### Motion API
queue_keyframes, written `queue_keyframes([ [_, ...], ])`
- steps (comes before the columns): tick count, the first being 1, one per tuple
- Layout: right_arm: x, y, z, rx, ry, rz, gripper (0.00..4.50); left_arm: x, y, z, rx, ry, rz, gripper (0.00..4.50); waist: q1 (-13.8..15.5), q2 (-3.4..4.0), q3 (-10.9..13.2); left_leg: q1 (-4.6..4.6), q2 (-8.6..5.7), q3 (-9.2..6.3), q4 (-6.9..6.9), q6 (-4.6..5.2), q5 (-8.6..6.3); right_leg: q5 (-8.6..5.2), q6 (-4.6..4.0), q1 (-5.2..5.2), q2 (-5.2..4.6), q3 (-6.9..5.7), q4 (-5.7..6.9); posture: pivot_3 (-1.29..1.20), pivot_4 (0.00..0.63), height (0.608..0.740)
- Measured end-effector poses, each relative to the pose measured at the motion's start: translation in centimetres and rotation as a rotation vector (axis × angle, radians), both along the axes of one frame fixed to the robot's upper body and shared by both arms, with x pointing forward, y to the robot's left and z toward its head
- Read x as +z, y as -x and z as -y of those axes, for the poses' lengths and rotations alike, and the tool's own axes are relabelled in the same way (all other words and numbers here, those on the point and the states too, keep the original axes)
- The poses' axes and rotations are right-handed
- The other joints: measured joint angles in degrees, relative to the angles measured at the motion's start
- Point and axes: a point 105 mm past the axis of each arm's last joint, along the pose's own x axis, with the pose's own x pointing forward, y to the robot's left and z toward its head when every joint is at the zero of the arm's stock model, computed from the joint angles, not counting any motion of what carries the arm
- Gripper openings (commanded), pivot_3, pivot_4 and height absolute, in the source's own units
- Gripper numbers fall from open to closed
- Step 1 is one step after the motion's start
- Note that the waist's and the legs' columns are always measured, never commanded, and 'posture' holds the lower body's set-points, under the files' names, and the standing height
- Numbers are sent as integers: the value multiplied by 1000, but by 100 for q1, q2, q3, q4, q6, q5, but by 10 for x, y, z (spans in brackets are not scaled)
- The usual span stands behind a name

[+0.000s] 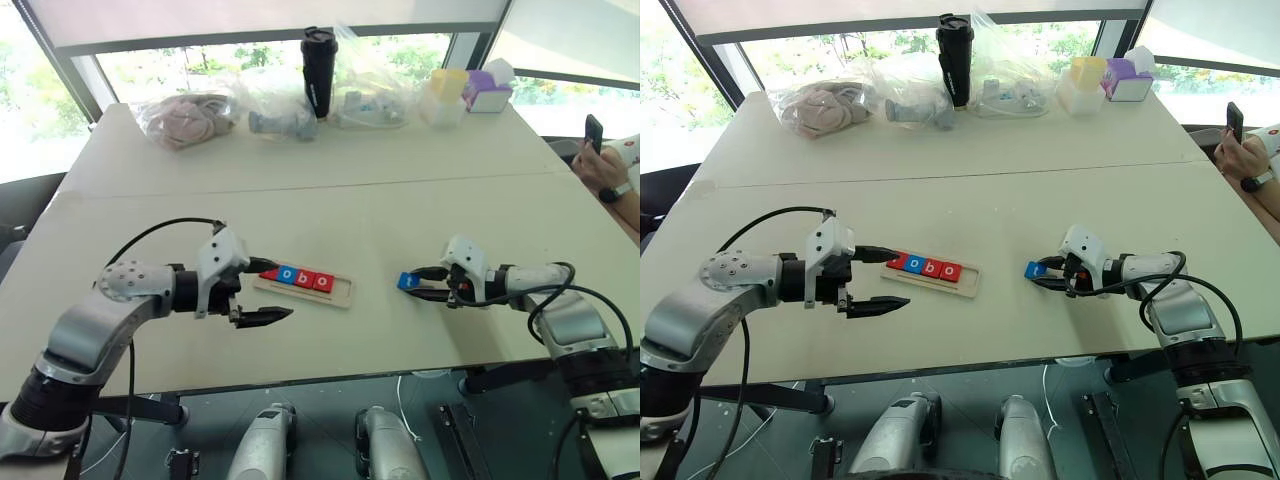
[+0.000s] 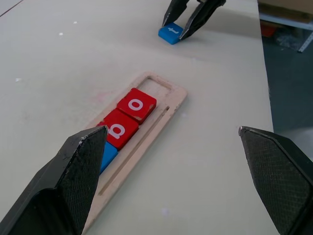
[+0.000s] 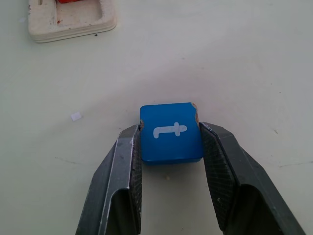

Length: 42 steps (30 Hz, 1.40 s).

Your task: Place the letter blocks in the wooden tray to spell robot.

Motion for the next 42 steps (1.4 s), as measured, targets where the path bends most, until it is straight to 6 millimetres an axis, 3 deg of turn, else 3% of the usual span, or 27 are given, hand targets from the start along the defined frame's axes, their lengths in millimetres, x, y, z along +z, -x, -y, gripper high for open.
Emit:
queue_keyframes([
  [5, 24, 4, -26, 65, -46, 32, 1158, 6, -3, -12, 31, -21, 18, 4500, -26, 1, 0, 0, 1, -1, 0, 0, 0, 0, 0, -3, 0, 0, 4, 0, 150, 740],
  [8, 41, 9, -59, 143, -42, 76, 1158, 7, -3, -15, 35, -29, 19, 4500, -41, -1, 0, 1, 3, -4, -2, -1, -1, 0, 0, -5, 1, 0, 6, 0, 150, 740],
  [11, 29, 10, -93, 154, -24, 83, 1158, 7, -3, -16, 42, -30, 20, 4500, -32, -4, -2, -1, 2, -5, -2, -2, -2, 0, -1, -7, 0, 0, 5, 0, 150, 740],
  [14, 11, 13, -107, 143, 6, 36, 1158, 6, -4, -17, 51, -29, 22, 4500, 28, -3, -2, -7, -3, -2, -1, -3, -1, 0, -1, -9, -4, 3, 0, 0, 150, 740],
  [42, 4, 5, -108, 114, 31, -5, 1158, 3, -4, -12, 75, 2, 26, 4500, 91, -3, -2, -3, -2, 0, -1, -2, -1, 1, -1, -7, 1, 3, 2, 0, 150, 740],
])
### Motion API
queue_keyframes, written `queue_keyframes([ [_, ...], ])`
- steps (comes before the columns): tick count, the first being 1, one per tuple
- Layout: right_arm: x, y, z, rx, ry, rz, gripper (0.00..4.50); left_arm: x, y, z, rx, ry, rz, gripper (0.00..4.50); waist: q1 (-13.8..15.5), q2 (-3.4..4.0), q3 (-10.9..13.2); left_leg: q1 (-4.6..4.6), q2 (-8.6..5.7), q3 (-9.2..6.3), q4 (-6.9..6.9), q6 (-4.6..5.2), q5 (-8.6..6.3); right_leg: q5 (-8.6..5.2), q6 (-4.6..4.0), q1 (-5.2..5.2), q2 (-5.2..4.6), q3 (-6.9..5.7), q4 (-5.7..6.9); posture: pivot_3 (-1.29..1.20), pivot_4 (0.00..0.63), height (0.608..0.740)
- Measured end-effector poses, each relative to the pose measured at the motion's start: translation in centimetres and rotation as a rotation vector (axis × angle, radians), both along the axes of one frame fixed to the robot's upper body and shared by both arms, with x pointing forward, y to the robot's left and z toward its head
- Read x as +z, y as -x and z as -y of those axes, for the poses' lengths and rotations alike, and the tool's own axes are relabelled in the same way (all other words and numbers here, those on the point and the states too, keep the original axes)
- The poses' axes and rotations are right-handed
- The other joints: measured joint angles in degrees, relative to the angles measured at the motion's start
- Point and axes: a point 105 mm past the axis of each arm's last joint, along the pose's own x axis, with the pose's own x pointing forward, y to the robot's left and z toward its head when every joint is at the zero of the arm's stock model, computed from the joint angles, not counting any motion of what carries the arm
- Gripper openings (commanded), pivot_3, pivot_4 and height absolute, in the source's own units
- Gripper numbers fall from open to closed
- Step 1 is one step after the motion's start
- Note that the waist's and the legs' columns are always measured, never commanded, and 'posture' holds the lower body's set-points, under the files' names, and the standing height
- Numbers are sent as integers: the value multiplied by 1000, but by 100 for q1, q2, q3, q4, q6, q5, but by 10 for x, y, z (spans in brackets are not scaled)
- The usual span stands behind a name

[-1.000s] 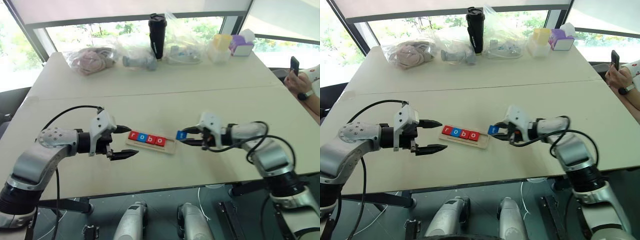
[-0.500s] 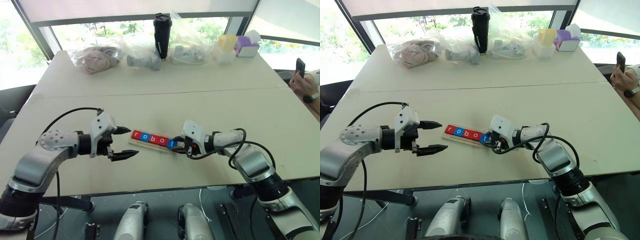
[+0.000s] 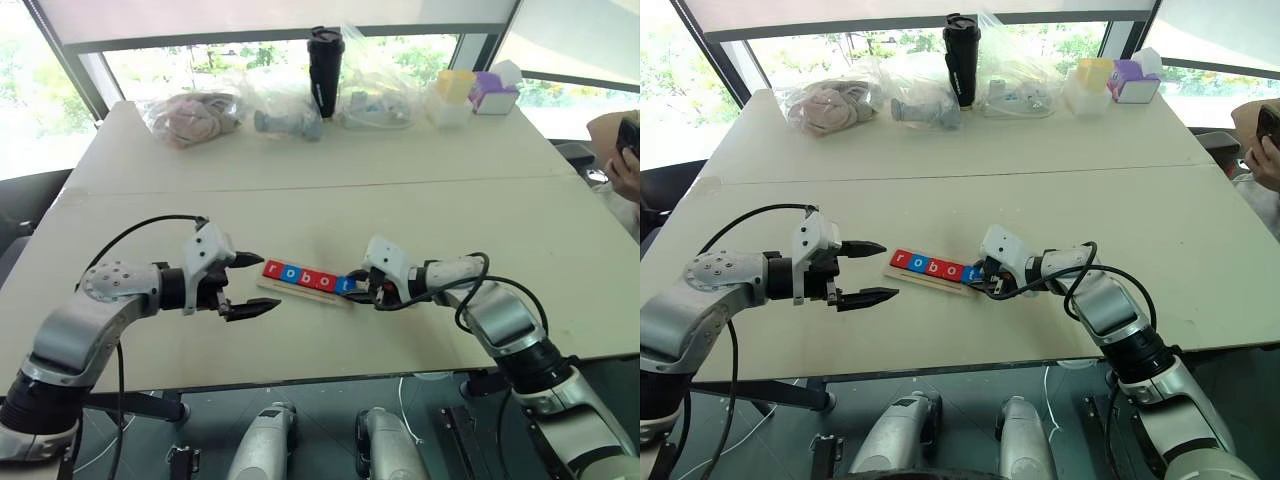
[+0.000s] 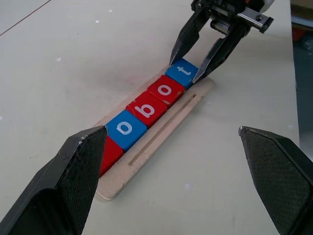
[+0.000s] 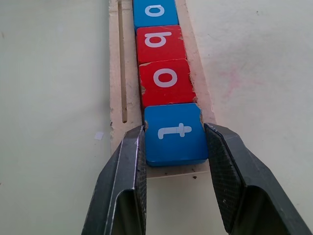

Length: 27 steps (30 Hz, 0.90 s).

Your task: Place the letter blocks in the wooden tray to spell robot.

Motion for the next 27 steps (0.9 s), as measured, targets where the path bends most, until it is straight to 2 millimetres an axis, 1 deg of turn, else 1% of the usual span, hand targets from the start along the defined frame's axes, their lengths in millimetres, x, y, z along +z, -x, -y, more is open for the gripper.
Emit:
queue_keyframes([
  [3, 0, 1, -1, 4, -6, -7, 1158, 0, -1, 0, 7, 1, 0, 4500, -2, 0, 0, 0, 0, 0, 0, 0, 0, 0, 0, 0, 0, 0, 1, 0, 150, 740],
  [5, 0, 1, -2, 6, -8, -8, 2207, 0, -1, 0, 9, 1, 1, 4500, -3, 0, 0, 0, 0, 0, 0, 0, 0, 0, 0, 0, 0, 0, 1, 0, 150, 740],
  [6, 0, 1, -2, 9, -12, -10, 2571, 0, -1, 0, 9, 1, 1, 4500, -3, 0, 0, 0, 0, 0, 0, 0, 0, 0, 0, 0, 0, 0, 1, 0, 150, 740],
  [9, 1, 0, -7, 8, -32, -8, 4152, 0, -1, 0, 10, 1, 1, 4500, -5, 0, 0, 0, 0, 0, 0, 0, 0, 0, 0, 0, 1, 0, 1, 0, 150, 740],
  [12, 10, -9, -6, -24, -56, 25, 4152, 0, -1, 0, 9, 1, 1, 4500, -3, 0, 0, 0, 0, 0, 0, 0, 0, 0, 0, 0, 1, 0, 2, 0, 150, 740],
  [15, 29, -19, -1, -52, -88, 95, 4152, 0, -1, 0, 10, 1, 1, 4500, 2, 0, 0, 0, 0, 0, 0, 0, 0, 0, 0, 0, 1, 0, 1, 0, 150, 740],
  [18, 42, -23, 8, -86, -121, 126, 4152, 0, -1, 0, 10, 1, 1, 4500, 1, 0, 0, 0, 0, 0, 0, 0, 0, 0, 0, 0, 1, 0, 1, 0, 150, 740],
  [21, 54, -24, 22, -130, -131, 159, 4152, -1, -2, -4, 26, -1, 0, 4500, 1, 0, 0, 0, 0, 0, 0, 0, 0, 0, 0, 0, 1, 0, 2, 0, 150, 740],
  [23, 60, -18, 30, -153, -152, 167, 4152, -1, -5, -11, 64, 14, -13, 4500, 4, 0, 0, 0, 1, -1, -1, 0, 0, 0, 0, -1, 1, -1, 1, 0, 150, 740],
  [24, 60, -11, 35, -160, -156, 161, 4152, -1, -5, -17, 94, 36, -32, 4500, 6, 0, 0, 0, 1, -3, -3, 0, 0, -1, 2, 0, 1, -1, 1, 0, 150, 740],
  [25, 57, -2, 41, -167, -157, 144, 4152, -4, -4, -27, 136, 53, -58, 4500, 2, 0, 0, 2, 1, -2, -9, 0, 0, -2, 3, 0, 0, 0, -1, 0, 150, 740],
  [27, 46, 20, 55, -198, -140, 76, 4152, -15, 4, -45, 209, 72, -122, 4500, 1, 0, 0, 1, 1, -1, -20, 0, -1, -4, 5, -3, -4, 1, -7, 0, 150, 740],
])
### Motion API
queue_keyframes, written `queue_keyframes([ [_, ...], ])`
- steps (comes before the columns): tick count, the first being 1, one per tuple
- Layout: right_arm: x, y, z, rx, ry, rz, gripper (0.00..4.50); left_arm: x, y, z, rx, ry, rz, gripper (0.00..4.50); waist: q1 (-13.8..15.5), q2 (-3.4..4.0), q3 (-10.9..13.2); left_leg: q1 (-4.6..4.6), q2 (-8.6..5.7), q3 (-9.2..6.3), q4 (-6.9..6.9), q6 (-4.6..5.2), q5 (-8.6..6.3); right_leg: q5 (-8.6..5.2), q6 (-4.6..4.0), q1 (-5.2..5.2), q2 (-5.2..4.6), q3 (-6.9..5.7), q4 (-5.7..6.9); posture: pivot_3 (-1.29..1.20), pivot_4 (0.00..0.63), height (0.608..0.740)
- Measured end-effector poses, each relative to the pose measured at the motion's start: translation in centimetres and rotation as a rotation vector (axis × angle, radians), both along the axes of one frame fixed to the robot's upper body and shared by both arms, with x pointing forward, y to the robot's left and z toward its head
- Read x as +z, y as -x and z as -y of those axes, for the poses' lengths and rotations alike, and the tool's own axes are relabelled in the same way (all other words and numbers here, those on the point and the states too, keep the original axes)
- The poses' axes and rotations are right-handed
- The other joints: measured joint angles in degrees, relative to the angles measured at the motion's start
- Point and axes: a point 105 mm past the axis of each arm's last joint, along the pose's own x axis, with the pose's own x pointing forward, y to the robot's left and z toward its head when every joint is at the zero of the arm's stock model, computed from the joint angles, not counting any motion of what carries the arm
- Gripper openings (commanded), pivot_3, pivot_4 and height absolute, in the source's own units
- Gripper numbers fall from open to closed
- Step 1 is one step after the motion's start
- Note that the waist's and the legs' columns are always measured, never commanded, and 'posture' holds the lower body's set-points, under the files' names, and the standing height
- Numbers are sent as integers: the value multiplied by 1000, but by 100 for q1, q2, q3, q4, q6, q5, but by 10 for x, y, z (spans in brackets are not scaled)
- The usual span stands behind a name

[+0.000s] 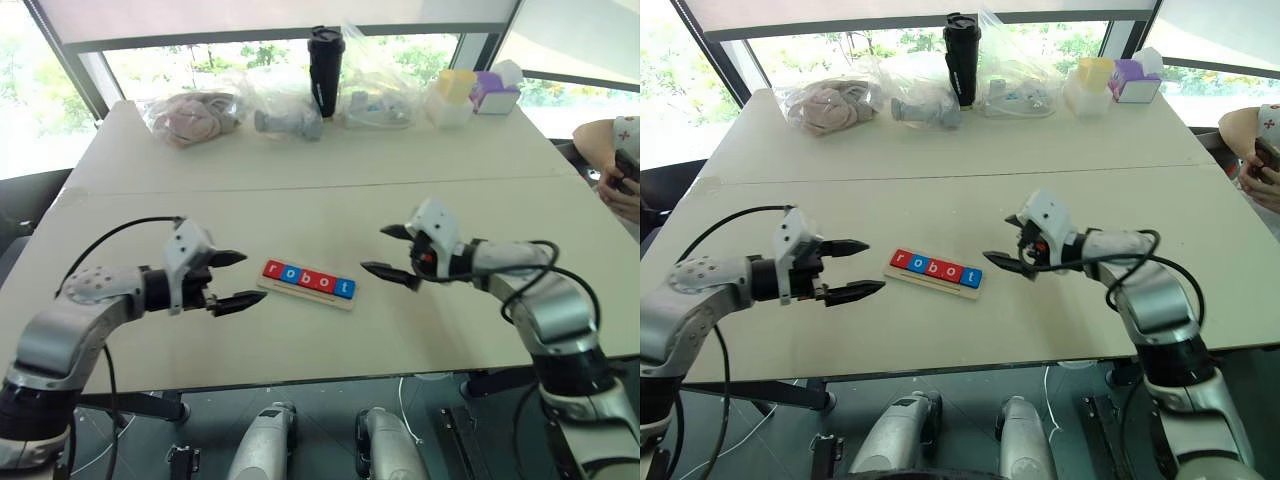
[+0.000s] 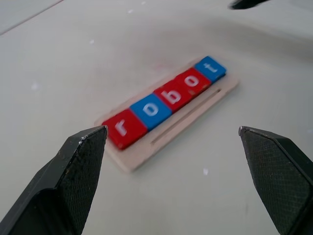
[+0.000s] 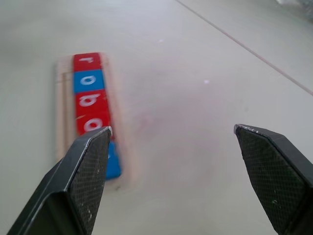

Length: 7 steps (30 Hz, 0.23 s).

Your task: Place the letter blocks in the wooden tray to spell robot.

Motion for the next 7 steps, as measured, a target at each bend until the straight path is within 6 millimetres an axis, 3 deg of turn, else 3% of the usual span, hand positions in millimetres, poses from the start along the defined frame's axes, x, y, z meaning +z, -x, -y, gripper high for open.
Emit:
queue_keyframes([
  [4, -7, 30, 8, -11, -6, -82, 4152, -11, 13, -17, 76, 13, -68, 4500, -1, 0, 0, 4, 6, 1, 1, -15, -9, 1, -7, 0, -1, 0, 0, 0, 150, 740],
  [7, -13, 40, 14, -35, 2, -126, 4152, -15, 20, -32, 153, 47, -91, 4500, 0, 1, -1, 3, 16, 3, 3, -19, -11, -4, -1, 0, -9, 0, -15, 0, 150, 740],
])
